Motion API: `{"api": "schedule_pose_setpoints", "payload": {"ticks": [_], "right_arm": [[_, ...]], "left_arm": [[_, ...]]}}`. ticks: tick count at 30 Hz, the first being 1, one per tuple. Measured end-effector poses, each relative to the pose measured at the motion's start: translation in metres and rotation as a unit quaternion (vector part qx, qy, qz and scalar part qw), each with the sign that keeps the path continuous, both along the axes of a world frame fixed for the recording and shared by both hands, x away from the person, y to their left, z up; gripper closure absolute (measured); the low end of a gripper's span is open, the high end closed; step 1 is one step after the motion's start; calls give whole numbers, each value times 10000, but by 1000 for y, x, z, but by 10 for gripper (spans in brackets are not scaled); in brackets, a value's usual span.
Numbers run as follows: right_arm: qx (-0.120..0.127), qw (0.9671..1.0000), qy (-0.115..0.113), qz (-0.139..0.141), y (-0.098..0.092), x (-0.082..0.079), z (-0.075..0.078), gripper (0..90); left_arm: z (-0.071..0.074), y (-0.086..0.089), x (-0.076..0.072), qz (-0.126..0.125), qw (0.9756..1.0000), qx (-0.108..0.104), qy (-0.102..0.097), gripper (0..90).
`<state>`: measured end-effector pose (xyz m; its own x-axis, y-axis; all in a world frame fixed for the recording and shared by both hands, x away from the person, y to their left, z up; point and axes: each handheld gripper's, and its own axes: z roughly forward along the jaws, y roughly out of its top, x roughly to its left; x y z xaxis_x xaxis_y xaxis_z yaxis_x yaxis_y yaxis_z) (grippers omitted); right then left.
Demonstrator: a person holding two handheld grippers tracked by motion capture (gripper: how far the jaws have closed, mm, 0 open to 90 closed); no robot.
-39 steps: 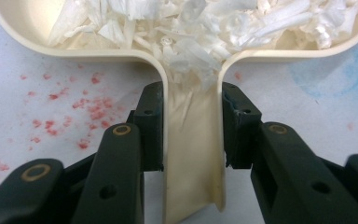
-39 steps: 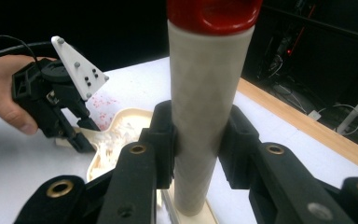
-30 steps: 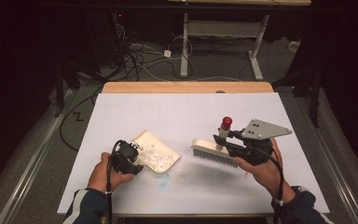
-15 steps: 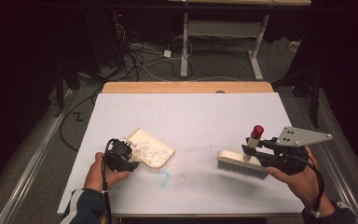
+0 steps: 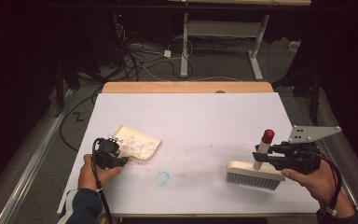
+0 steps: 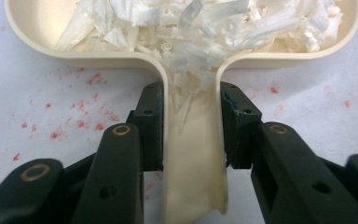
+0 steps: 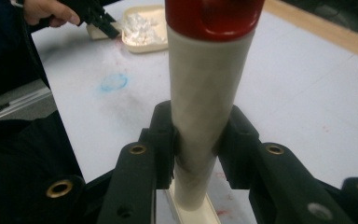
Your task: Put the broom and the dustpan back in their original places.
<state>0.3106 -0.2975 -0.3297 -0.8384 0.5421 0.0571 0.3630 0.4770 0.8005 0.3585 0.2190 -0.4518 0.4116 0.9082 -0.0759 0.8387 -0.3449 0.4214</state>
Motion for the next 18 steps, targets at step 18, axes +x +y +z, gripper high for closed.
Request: {"api": "schedule_pose_setpoints", "payload": {"ticks": [18], "right_arm": [[-31, 9988, 375, -316, 13, 58, -20, 695]], "left_arm": [[-1, -22, -20, -137, 9999, -61, -66, 522]]}}
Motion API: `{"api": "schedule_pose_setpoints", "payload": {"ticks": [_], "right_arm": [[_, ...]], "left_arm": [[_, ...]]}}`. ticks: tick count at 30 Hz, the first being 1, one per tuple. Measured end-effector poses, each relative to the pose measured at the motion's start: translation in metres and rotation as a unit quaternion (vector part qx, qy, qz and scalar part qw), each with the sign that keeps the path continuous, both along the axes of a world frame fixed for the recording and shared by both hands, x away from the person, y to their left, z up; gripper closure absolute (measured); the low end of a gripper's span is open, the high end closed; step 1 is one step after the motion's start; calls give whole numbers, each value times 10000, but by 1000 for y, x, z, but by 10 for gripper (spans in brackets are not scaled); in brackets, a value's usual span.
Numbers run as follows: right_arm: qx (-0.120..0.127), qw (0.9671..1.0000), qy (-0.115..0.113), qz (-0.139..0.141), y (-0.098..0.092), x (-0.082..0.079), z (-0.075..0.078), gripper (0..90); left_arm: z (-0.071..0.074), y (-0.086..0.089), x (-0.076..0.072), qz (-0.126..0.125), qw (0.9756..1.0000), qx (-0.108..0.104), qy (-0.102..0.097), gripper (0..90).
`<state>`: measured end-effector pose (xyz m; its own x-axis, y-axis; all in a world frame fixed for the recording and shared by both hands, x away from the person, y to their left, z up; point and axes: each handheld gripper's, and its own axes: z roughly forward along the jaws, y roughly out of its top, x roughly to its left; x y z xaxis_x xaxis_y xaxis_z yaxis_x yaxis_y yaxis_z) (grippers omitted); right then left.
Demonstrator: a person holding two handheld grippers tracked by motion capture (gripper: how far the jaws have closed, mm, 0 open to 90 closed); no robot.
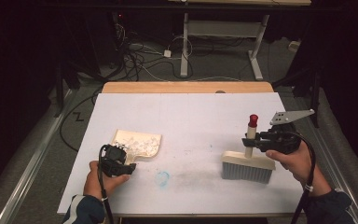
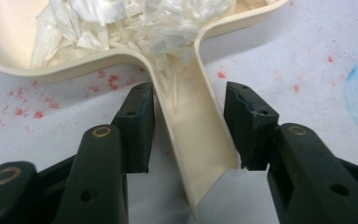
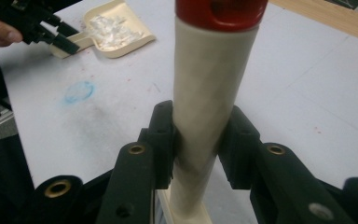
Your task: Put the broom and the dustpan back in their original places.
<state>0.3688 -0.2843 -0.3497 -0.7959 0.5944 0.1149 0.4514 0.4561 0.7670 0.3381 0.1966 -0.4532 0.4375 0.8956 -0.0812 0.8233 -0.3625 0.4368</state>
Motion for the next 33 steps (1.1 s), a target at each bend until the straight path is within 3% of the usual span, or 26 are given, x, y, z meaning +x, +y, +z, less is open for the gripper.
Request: {"api": "schedule_pose_setpoints", "payload": {"ticks": [10, 14, 20, 23, 27, 30, 33], "right_arm": [[59, 9985, 34, -551, 4, 24, -12, 668], [75, 9971, 29, -754, 5, 33, -18, 662], [110, 9947, 9, -1021, 9, 45, -26, 659], [80, 9934, -23, -1146, 11, 50, -29, 653], [83, 9909, -25, -1341, 11, 57, -34, 649], [103, 9890, -4, -1475, 10, 64, -38, 647], [113, 9872, 11, -1593, 10, 70, -42, 644]], "left_arm": [[2, -7, -3, -149, 9997, -25, -207, 500], [4, -8, -6, -127, 9991, -203, -362, 479], [6, -12, -12, -267, 9979, -136, -569, 426], [9, -13, -16, -328, 9957, 24, -866, 386], [12, -12, -19, -397, 9921, 22, -1190, 317], [16, -13, -23, -521, 9864, -91, -1555, 269], [19, -16, -28, -694, 9790, -128, -1914, 231]]}}
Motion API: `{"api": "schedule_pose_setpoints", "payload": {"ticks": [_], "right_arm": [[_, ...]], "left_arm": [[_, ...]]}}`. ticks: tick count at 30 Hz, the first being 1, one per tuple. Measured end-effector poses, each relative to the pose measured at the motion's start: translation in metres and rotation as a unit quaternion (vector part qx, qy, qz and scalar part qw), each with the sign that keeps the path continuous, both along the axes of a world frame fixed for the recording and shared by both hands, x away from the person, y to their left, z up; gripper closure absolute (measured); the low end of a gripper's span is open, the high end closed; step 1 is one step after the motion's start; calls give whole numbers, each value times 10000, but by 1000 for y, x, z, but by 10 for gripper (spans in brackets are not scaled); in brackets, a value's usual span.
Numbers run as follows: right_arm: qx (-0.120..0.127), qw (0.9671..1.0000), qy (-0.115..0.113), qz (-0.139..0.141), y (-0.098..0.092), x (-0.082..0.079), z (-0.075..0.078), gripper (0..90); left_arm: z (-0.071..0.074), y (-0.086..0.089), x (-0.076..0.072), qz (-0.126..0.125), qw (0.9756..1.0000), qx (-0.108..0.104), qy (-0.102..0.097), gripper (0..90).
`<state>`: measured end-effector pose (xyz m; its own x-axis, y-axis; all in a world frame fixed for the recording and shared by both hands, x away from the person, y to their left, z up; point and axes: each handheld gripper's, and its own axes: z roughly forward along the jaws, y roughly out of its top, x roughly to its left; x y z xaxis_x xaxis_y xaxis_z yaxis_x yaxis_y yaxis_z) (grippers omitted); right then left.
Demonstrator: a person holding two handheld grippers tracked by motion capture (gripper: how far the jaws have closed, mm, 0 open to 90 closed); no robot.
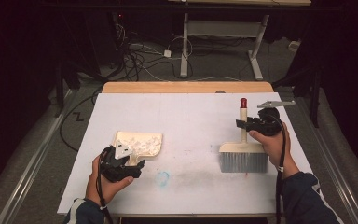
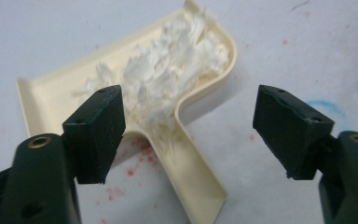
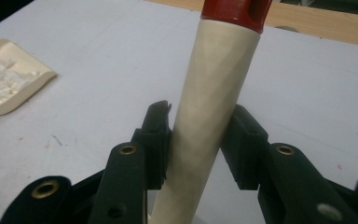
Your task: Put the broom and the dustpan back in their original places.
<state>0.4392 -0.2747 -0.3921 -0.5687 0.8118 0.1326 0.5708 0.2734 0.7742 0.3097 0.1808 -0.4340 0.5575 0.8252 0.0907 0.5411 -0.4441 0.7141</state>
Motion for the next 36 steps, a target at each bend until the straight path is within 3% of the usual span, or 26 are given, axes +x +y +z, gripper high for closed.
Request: {"api": "schedule_pose_setpoints", "payload": {"ticks": [5, 13, 17, 21, 25, 36], "right_arm": [[-163, 9998, 49, -75, 4, 12, -8, 631], [-344, 9989, 114, -284, 5, 27, -22, 608], [-434, 9980, 30, -448, 5, 30, -25, 589], [-472, 9961, -307, -679, 4, 29, -20, 550], [-463, 9954, -467, -691, 5, 25, -16, 532], [-428, 9927, -1018, -490, 16, 11, -4, 468]], "left_arm": [[0, -4, -9, -251, 9988, 110, -411, 207], [-8, -3, -17, -442, 9954, 248, -807, 198], [-12, 2, -20, -304, 9962, 194, -797, 198], [-16, 6, -24, -274, 9961, 220, -804, 198], [-19, 8, -25, -236, 9962, 174, -821, 199], [-26, 5, -26, -334, 9960, 355, -750, 198]]}}
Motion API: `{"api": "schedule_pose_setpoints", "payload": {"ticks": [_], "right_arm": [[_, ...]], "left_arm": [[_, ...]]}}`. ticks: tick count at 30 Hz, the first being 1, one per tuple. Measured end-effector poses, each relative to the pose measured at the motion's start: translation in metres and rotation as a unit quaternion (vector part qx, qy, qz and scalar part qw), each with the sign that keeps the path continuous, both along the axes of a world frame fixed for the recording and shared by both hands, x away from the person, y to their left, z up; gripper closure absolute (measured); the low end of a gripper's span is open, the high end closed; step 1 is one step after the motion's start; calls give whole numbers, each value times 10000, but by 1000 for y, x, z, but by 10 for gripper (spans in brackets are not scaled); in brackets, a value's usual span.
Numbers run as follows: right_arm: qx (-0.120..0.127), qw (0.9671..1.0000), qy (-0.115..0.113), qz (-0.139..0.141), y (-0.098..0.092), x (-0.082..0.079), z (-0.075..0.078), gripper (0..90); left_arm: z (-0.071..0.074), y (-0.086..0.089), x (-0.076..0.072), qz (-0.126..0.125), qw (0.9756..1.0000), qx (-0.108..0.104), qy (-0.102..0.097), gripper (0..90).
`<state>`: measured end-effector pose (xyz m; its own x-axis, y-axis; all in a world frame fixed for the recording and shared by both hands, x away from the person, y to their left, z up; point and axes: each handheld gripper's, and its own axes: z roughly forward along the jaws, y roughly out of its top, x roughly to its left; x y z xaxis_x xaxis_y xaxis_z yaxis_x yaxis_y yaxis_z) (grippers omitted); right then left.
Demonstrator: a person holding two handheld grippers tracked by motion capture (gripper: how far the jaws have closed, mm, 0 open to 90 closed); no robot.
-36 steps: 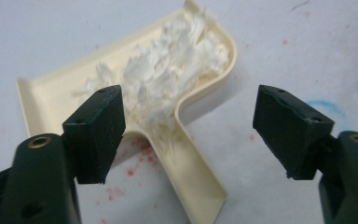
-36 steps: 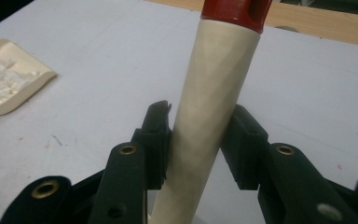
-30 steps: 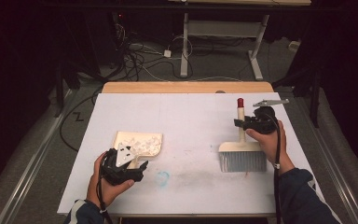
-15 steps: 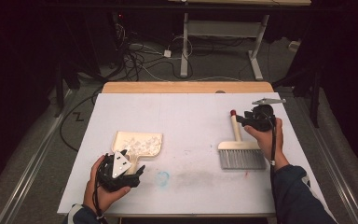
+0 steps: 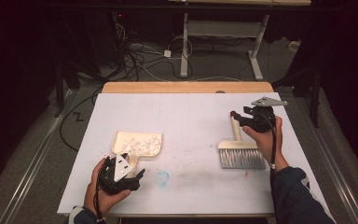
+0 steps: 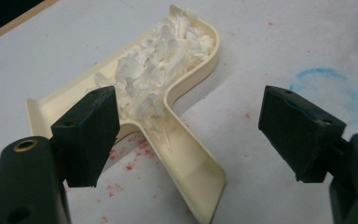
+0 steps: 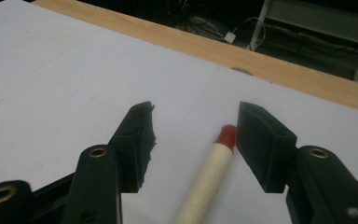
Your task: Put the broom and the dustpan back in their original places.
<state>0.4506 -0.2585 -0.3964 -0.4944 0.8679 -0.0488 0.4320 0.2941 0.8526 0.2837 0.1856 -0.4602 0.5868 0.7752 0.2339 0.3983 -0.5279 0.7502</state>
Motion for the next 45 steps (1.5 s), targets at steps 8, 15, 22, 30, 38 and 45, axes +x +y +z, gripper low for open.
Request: {"api": "schedule_pose_setpoints", "payload": {"ticks": [8, 15, 22, 30, 38, 45], "right_arm": [[38, 9993, -346, 112, 8, -14, 7, 368], [67, 9978, -651, 58, 12, -26, 15, 221], [41, 9954, -957, 81, 16, -37, 19, 183], [-39, 9921, -1223, 288, 22, -50, 24, 175], [-186, 9880, -1431, 541, 30, -68, 30, 176], [-178, 9855, -1525, 725, 31, -82, 34, 177]], "left_arm": [[-1, -1, -2, -89, 9999, 91, -82, 198], [-3, -2, -3, -105, 9998, 160, -95, 186], [-3, -5, -5, -157, 9995, 240, -114, 186], [-4, -7, -6, -211, 9994, 271, -6, 179], [-5, -8, -7, -243, 9993, 292, -6, 179], [-5, -9, -7, -272, 9991, 322, -1, 179]]}}
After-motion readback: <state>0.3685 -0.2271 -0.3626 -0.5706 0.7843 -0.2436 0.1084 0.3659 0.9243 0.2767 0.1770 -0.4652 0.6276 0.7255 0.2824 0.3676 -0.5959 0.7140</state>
